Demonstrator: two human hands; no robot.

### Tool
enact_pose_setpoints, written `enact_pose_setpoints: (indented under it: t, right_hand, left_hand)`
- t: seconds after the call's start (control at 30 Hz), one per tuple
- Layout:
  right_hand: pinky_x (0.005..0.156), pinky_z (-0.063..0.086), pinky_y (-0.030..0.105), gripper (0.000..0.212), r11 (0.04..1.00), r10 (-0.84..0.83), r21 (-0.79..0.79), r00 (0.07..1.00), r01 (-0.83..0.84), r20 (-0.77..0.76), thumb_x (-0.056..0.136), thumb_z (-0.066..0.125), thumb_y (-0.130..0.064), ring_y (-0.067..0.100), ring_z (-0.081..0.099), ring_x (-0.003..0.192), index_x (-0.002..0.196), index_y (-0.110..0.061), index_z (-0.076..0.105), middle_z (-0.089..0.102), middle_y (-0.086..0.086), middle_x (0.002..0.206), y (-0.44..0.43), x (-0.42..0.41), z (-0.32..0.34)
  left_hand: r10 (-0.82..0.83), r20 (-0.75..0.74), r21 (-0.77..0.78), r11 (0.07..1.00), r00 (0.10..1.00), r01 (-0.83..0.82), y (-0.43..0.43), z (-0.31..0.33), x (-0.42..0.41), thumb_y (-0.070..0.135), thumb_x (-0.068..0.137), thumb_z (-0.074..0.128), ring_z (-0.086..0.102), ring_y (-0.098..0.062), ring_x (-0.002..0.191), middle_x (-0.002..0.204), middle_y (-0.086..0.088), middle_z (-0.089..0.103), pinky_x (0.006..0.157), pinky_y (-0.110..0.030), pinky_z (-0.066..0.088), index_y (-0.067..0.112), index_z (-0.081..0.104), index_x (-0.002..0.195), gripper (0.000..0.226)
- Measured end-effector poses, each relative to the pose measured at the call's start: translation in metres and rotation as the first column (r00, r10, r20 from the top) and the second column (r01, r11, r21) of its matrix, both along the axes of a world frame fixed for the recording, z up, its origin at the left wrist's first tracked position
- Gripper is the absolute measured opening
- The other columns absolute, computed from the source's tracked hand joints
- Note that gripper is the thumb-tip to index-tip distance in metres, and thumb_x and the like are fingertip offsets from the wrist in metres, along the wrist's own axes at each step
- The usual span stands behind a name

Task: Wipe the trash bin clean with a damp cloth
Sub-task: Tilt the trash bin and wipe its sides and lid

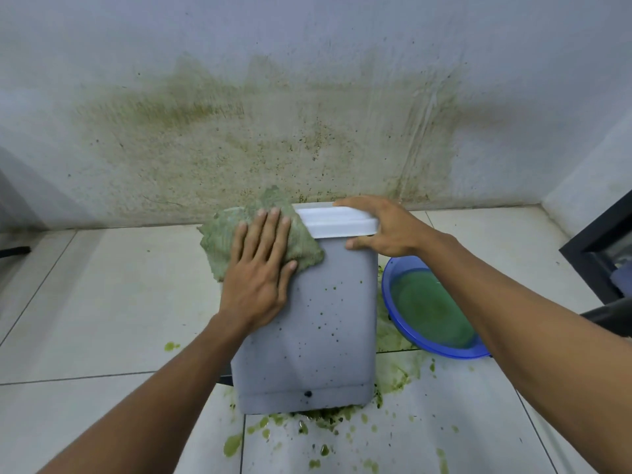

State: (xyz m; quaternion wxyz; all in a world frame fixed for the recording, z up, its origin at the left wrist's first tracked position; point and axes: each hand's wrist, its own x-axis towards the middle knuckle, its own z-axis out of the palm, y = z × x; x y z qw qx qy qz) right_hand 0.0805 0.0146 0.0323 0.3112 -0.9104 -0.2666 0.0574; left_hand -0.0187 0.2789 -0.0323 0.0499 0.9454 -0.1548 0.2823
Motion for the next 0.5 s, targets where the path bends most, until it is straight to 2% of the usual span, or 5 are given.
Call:
enact_pose_setpoints:
  t: [0.1, 0.23, 0.3, 0.4, 0.5]
  right_hand:
    - [0.112, 0.039, 0.041, 0.069, 0.997, -0.058, 0.049, 0.998, 0.060, -0.034, 0.074, 0.083, -0.053, 0.013, 0.048, 0.129, 0.136, -0.043, 0.056, 0.053, -0.013, 0.142, 0.002, 0.001, -0.007]
    - [0.109, 0.043, 0.042, 0.058, 0.989, -0.095, 0.113, 0.995, 0.099, -0.041, 0.080, 0.075, -0.057, 0.013, 0.051, 0.124, 0.133, -0.040, 0.060, 0.057, -0.013, 0.137, 0.007, 0.004, -0.011]
    - [0.107, 0.045, 0.041, 0.060, 0.986, -0.098, 0.131, 0.994, 0.103, -0.044, 0.078, 0.073, -0.060, 0.012, 0.054, 0.122, 0.132, -0.038, 0.062, 0.059, -0.014, 0.134, 0.010, 0.005, -0.011]
    - [0.106, 0.045, 0.040, 0.061, 0.982, -0.110, 0.152, 0.993, 0.115, -0.040, 0.076, 0.073, -0.059, 0.010, 0.055, 0.118, 0.131, -0.034, 0.064, 0.061, -0.014, 0.130, 0.011, 0.006, -0.012]
    - [0.103, 0.047, 0.040, 0.061, 0.978, -0.118, 0.166, 0.992, 0.123, -0.042, 0.075, 0.072, -0.059, 0.012, 0.056, 0.116, 0.130, -0.033, 0.064, 0.062, -0.014, 0.126, 0.012, 0.007, -0.012]
  left_hand:
    - [0.034, 0.004, 0.027, 0.999, 0.999, -0.034, -0.005, -0.030, -0.012, 0.035, 0.107, 0.036, 0.004, -0.034, 0.158, 0.169, -0.016, 0.013, 0.128, -0.052, 0.004, 0.004, 0.016, 0.161, 0.065]
    - [-0.011, -0.088, 0.131, 0.991, 0.996, 0.023, -0.008, -0.058, -0.029, 0.039, 0.108, 0.028, 0.022, -0.039, 0.151, 0.155, -0.018, 0.044, 0.128, -0.051, 0.005, 0.008, 0.021, 0.161, 0.062]
    - [-0.077, -0.101, 0.158, 0.983, 0.992, 0.092, -0.005, -0.063, -0.036, 0.041, 0.107, 0.029, 0.029, -0.038, 0.147, 0.149, -0.017, 0.051, 0.127, -0.048, 0.010, 0.012, 0.023, 0.161, 0.061]
    - [0.021, -0.014, 0.041, 0.999, 1.000, -0.020, -0.006, -0.055, -0.021, 0.046, 0.103, 0.036, 0.023, -0.032, 0.150, 0.161, -0.016, 0.036, 0.124, -0.041, 0.007, 0.014, 0.027, 0.160, 0.066]
    - [0.117, -0.043, 0.001, 0.993, 0.992, -0.117, -0.021, -0.053, -0.010, 0.050, 0.103, 0.034, 0.004, -0.030, 0.158, 0.169, -0.014, 0.012, 0.128, -0.045, -0.001, 0.012, 0.021, 0.162, 0.071]
